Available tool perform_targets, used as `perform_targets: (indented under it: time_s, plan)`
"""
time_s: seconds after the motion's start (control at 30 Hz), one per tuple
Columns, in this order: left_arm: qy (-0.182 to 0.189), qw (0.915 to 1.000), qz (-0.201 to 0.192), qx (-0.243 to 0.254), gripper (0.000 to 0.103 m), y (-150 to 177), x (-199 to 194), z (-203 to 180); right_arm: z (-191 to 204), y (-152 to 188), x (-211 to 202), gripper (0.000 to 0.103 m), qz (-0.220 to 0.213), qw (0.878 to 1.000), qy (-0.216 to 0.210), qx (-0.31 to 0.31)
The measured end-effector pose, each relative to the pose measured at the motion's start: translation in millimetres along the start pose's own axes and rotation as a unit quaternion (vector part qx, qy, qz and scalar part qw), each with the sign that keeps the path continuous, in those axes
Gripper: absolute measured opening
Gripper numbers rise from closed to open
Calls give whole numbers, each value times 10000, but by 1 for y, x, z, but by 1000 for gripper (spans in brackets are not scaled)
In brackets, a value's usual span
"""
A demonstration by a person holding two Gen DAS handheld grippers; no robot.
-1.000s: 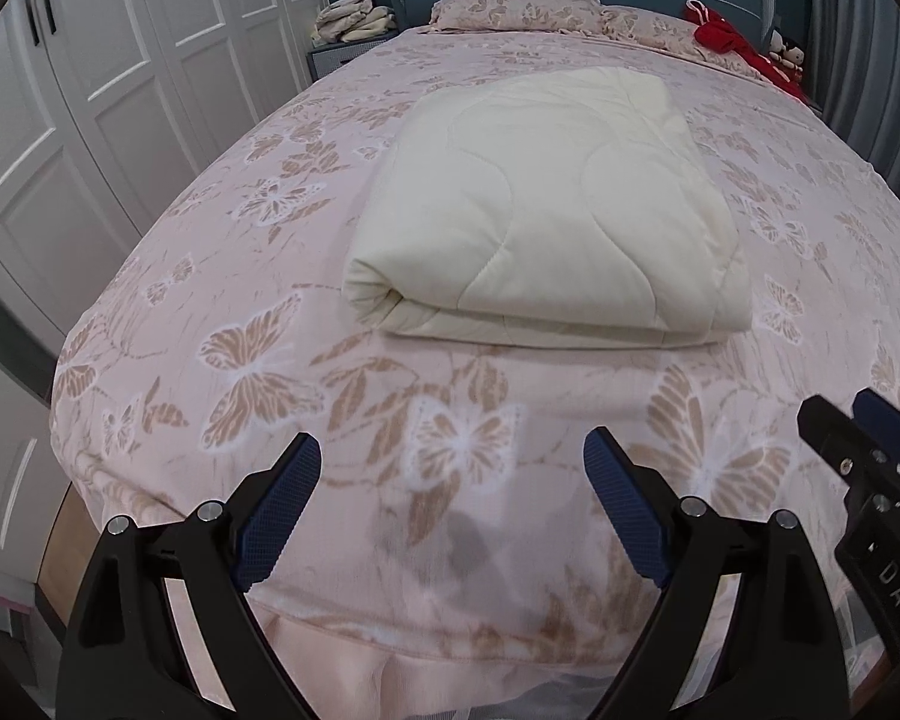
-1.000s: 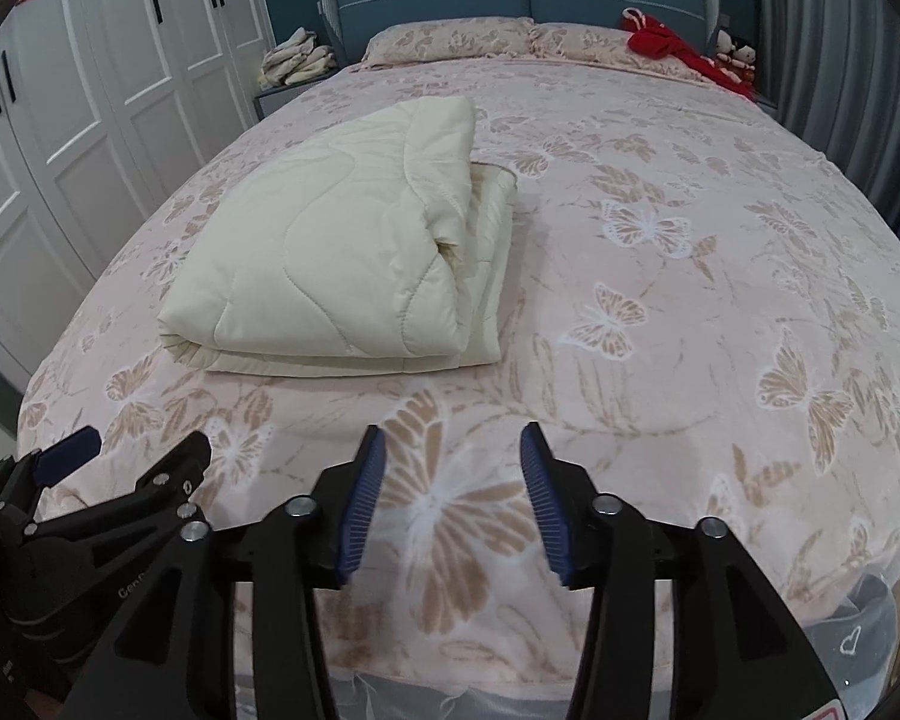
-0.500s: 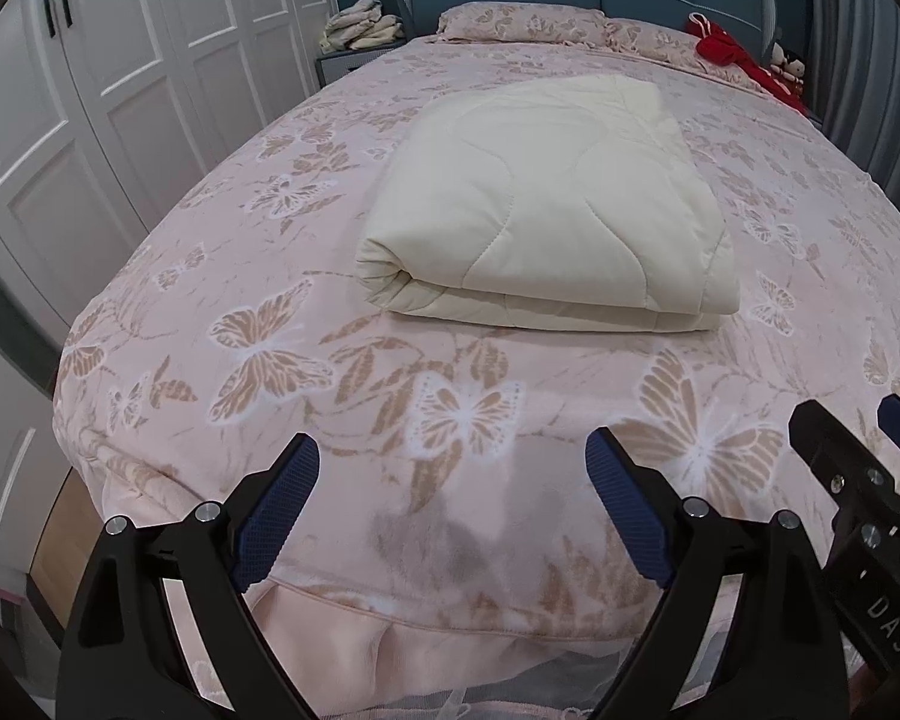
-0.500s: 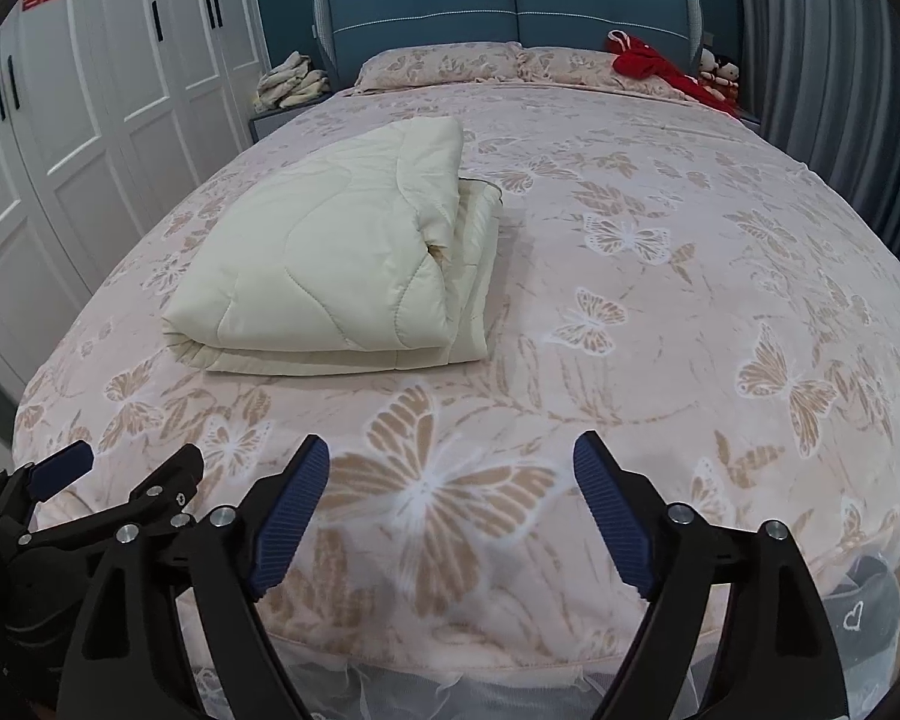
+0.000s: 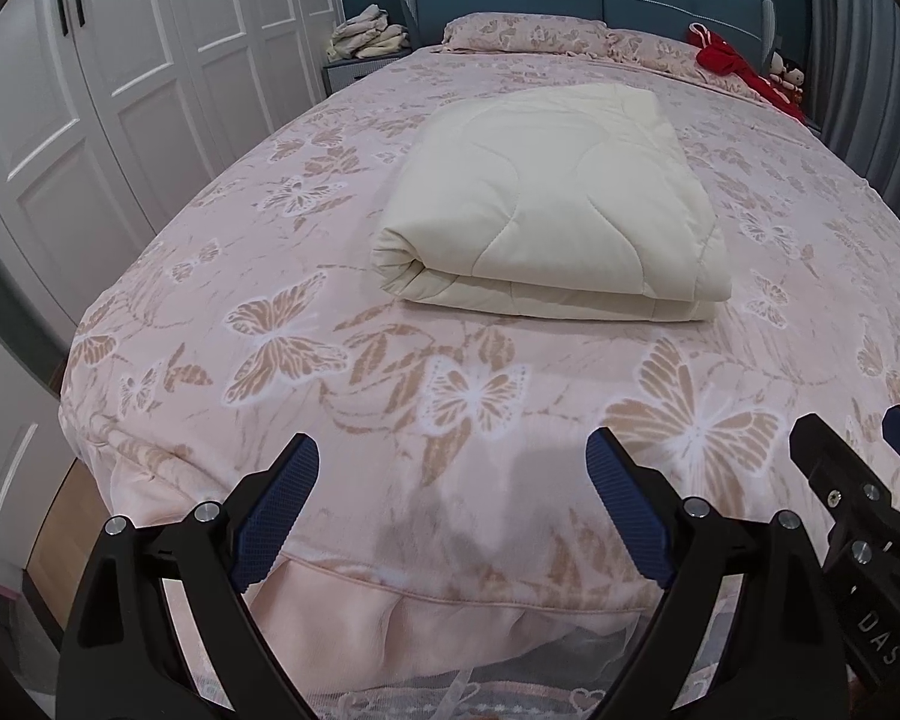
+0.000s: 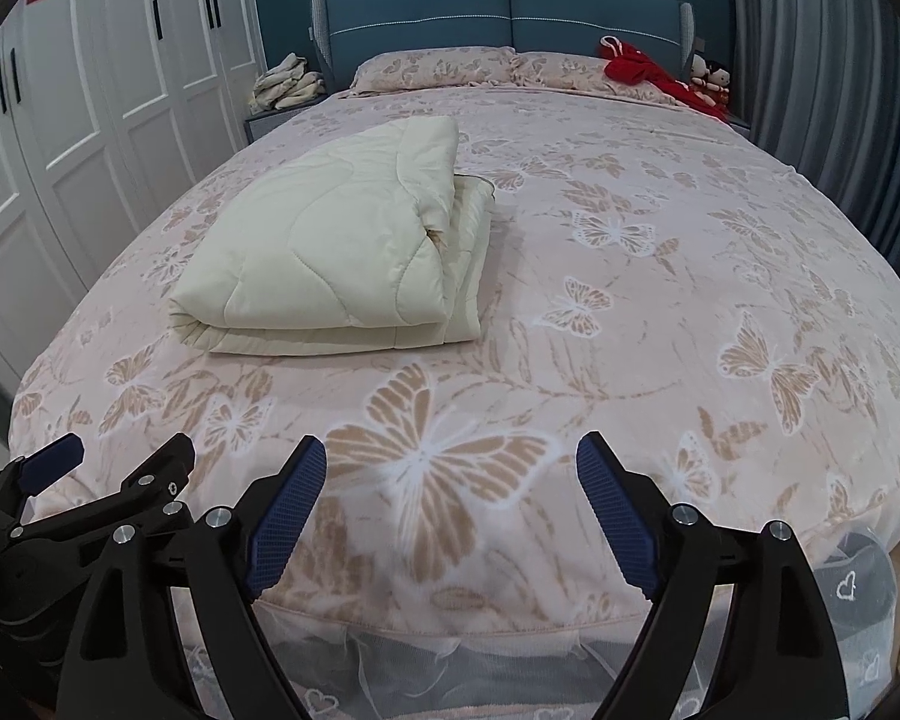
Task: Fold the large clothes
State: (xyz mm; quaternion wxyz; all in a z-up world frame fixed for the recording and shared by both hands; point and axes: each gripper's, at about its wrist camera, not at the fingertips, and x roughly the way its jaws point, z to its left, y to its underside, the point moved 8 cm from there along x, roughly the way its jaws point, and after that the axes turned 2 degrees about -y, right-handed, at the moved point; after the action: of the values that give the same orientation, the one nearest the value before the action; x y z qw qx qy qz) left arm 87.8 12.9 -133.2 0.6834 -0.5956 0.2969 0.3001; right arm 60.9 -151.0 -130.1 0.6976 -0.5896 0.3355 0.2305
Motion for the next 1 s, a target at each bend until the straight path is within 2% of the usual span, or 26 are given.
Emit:
perform_targets:
  time_s: [1.0]
  plan:
    - [-277,9994,-201,-10,87,7,-2,7,3,11,-1,84,-40,9999,88,-30]
